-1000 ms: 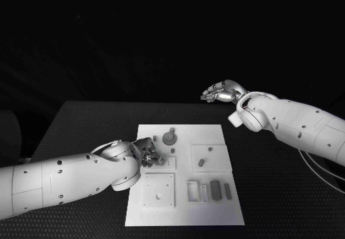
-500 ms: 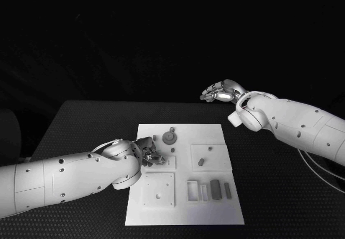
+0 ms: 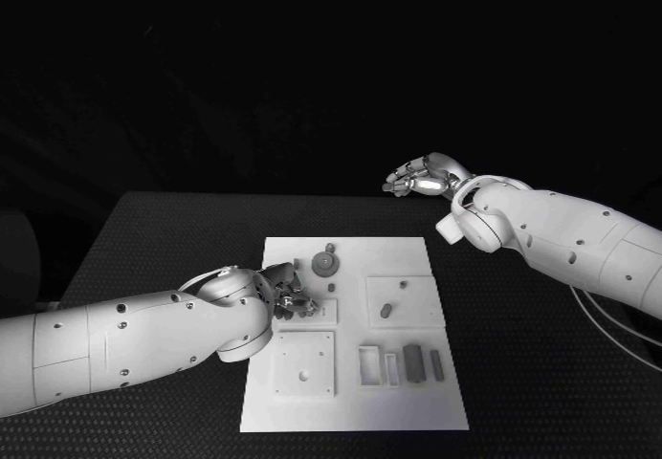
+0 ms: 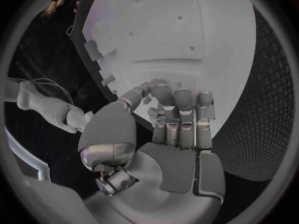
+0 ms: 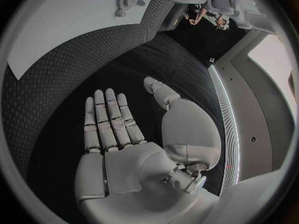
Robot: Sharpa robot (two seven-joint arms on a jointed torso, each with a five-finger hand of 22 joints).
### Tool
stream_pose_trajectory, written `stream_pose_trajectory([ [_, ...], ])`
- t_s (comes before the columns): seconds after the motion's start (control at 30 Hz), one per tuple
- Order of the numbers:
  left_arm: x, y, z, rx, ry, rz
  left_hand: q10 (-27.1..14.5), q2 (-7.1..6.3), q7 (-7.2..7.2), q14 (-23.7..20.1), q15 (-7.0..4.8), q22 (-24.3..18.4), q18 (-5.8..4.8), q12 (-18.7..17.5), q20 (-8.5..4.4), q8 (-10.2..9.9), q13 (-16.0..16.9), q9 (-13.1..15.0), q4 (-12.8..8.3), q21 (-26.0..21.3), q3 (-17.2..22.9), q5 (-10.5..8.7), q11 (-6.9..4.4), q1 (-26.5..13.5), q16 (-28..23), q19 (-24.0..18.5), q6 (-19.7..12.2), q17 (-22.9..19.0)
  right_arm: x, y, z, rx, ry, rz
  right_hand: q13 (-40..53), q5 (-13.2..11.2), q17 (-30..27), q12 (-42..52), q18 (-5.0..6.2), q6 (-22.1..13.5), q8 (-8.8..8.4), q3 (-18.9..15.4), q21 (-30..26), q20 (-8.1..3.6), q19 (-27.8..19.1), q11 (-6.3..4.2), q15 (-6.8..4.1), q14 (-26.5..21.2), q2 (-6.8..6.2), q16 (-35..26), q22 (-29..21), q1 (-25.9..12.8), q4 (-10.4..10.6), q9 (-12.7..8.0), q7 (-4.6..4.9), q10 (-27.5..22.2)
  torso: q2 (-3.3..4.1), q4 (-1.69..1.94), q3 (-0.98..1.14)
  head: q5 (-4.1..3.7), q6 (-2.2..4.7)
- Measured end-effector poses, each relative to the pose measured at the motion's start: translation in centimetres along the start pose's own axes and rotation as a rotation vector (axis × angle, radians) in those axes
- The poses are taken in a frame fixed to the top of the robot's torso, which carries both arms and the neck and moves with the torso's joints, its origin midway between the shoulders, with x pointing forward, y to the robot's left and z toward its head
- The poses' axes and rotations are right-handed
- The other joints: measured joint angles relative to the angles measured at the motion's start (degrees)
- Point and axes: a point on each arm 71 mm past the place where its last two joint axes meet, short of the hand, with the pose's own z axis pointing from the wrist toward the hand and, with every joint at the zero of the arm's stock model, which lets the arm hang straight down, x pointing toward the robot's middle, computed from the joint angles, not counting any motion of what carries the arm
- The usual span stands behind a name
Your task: Assemble the parts on the task board
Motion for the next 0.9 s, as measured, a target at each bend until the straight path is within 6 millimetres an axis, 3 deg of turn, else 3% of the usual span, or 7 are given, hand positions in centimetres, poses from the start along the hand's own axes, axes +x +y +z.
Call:
stream_pose_trajectory([
  [0.67, 0.06, -0.06, 0.07, 0.003, 0.010, 0.011, 1.0, -0.24, -0.75, 0.3, -0.28, 0.0, 0.00, 0.0, 0.00, 0.0, 0.0, -0.3, 0.5, 0.0, -0.5, -0.68, -0.58, 0.2, 0.0, 0.0, 0.7, 0.0, 0.02, -0.06, -0.05, 0.001, 0.003, 0.001, 0.0, 0.0, 0.0, -0.2, 0.01, 0.0, 0.29, -0.2, -0.1, 0.00, 0.0, 0.00, -0.01, 0.0, 0.00, -0.2, 0.1, 0.0, 0.2, -0.1, 0.00, 0.0, -0.05, 0.08, -0.05, -0.28, -0.14],
  [0.7, 0.07, -0.06, 0.07, 0.003, 0.010, 0.012, 1.0, -0.24, -0.76, 0.3, -0.28, 0.0, 0.00, 0.0, 0.00, 0.0, 0.0, -0.4, 1.0, 0.0, -0.6, -1.13, -0.61, 0.2, 0.0, 0.0, 0.7, 0.0, 0.02, -0.06, -0.05, 0.001, 0.003, 0.001, 0.0, 0.0, 0.0, -0.2, 0.00, 0.0, 0.29, -0.2, -0.2, 0.00, 0.0, 0.00, -0.01, 0.0, 0.00, -0.2, 0.1, 0.0, 0.2, -0.1, 0.00, 0.0, -0.05, 0.09, -0.05, -0.29, -0.14],
  [0.8, 0.09, -0.05, 0.07, 0.003, 0.011, 0.012, 1.4, -0.74, -1.12, 1.0, -0.95, 0.0, 0.00, 0.0, 0.00, 0.1, 0.2, -0.5, 2.8, 0.0, -0.8, -6.03, -1.22, 0.3, 0.0, 0.0, 1.1, 0.0, 0.01, -0.08, -0.06, 0.001, 0.003, 0.001, 0.0, 0.0, 0.0, -0.2, 0.00, -0.2, 0.29, -0.2, -0.2, 0.00, 0.0, 0.00, -0.01, 0.0, 0.00, -0.2, 0.1, 0.0, 0.2, -0.1, 0.16, 0.0, -0.05, 0.09, -0.05, -0.31, -0.14],
  [0.9, 0.13, -0.01, 0.07, 0.002, 0.013, 0.013, 1.4, -1.94, -1.10, 1.2, -1.20, 0.0, 0.00, 0.0, 0.00, 0.3, 0.3, -0.6, 4.0, 0.0, -1.0, -8.00, -1.58, -0.5, 0.0, 0.0, 1.1, 0.1, -0.02, -0.11, -0.08, 0.002, 0.002, 0.000, 0.0, 0.0, 0.0, -0.3, 0.01, -0.2, 0.29, -0.2, -0.2, 0.00, 0.0, 0.00, -0.01, 0.0, 0.00, -0.2, 0.2, 0.0, 0.2, -0.1, 0.16, 0.0, -0.05, 0.11, -0.07, -0.36, -0.21],
])
